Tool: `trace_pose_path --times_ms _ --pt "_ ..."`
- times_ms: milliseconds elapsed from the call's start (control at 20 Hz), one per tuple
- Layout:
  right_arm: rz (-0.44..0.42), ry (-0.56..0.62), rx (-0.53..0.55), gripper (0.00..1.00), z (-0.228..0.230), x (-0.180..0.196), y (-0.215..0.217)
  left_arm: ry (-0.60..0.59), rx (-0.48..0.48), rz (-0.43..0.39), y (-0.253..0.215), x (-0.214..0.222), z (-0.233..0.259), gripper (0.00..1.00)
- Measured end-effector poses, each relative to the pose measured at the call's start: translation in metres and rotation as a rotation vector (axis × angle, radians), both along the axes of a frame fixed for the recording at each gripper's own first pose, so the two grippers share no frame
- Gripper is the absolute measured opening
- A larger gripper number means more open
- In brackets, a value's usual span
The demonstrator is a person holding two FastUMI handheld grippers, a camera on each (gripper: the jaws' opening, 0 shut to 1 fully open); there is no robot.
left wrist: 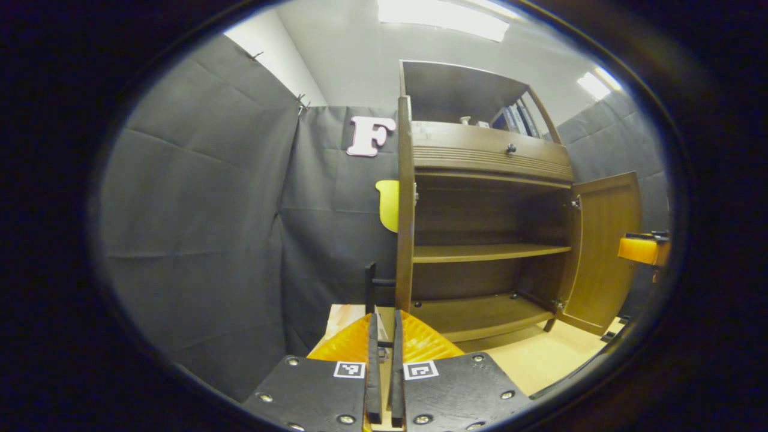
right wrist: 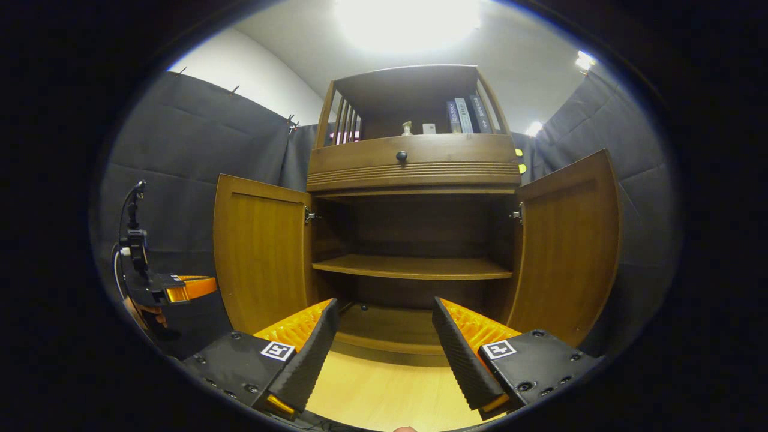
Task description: Open the right door of the double-door shoe cabinet with the right hand, and open the left door with the left hand.
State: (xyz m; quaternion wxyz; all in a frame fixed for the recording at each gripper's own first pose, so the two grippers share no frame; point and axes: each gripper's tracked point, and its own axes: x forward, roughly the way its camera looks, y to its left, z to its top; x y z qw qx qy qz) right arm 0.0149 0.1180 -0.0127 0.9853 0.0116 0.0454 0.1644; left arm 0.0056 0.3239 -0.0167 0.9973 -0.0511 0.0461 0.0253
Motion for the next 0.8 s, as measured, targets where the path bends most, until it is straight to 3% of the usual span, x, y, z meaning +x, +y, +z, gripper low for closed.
trace_pose_path --times_ms 250,350,400,450,800 --pt "-0.018 -0.003 -0.001 0.93 0.001 -0.010 -0.037 -0.023 -0.005 -0.007 -0.047 -0.021 0.034 0.09" --pt "-0.029 -0.009 -0.001 0.98 0.002 -0.016 -0.053 -0.028 -0.002 -0.024 -0.071 -0.026 0.042 0.09" --pt "-0.035 -0.012 -0.001 0.93 0.004 -0.018 -0.062 -0.032 0.004 -0.032 -0.083 -0.029 0.047 0.09" --pt "-0.044 -0.015 -0.002 0.98 0.003 -0.021 -0.071 -0.036 0.009 -0.037 -0.094 -0.032 0.051 0.09" --pt "-0.088 -0.009 0.009 0.93 -0.003 -0.033 -0.118 -0.030 0.035 -0.028 -0.149 -0.047 0.055 0.08"
